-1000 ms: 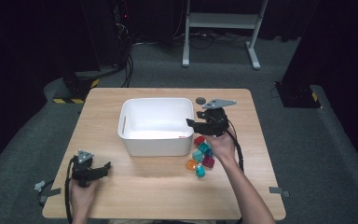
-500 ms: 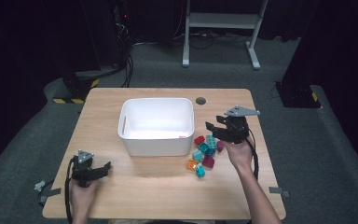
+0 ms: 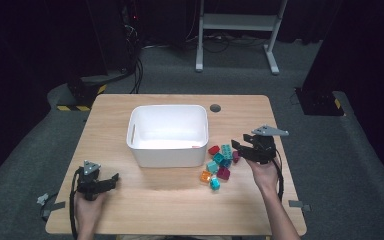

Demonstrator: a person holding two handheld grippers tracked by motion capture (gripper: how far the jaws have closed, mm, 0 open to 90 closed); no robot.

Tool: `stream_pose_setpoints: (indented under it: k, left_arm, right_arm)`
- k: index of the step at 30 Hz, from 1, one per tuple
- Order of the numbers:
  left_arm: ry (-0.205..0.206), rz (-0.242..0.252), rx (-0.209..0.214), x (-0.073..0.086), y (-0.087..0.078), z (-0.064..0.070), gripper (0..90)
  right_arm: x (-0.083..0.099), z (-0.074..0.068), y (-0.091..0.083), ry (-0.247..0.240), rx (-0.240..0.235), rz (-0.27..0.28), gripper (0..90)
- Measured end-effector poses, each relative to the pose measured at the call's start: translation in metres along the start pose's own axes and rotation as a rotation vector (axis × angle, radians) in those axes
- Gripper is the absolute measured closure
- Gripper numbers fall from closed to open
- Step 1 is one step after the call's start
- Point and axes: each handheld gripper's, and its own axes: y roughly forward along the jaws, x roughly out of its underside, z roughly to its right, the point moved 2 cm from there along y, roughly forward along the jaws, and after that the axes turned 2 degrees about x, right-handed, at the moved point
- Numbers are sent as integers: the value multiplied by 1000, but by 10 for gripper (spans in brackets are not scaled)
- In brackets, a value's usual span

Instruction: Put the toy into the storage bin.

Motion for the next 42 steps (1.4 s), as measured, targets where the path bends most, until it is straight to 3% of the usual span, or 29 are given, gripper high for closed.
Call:
stream_pose_setpoints:
  k: [15,18,21,26,42]
  left_arm:
    - [0,0,0,0,0,0,166]
    - [0,0,0,0,0,0,166]
    - [0,0,0,0,0,0,166]
    - [0,0,0,0,0,0,166]
    - [0,0,0,0,0,0,167]
  right_arm:
    - [41,21,23,71,53,-76,432]
    - [47,22,30,67,65,-90,430]
    - [50,23,37,81,61,-89,428]
    - [54,21,48,60,73,-123,428]
    - [65,22,69,64,103,-173,469]
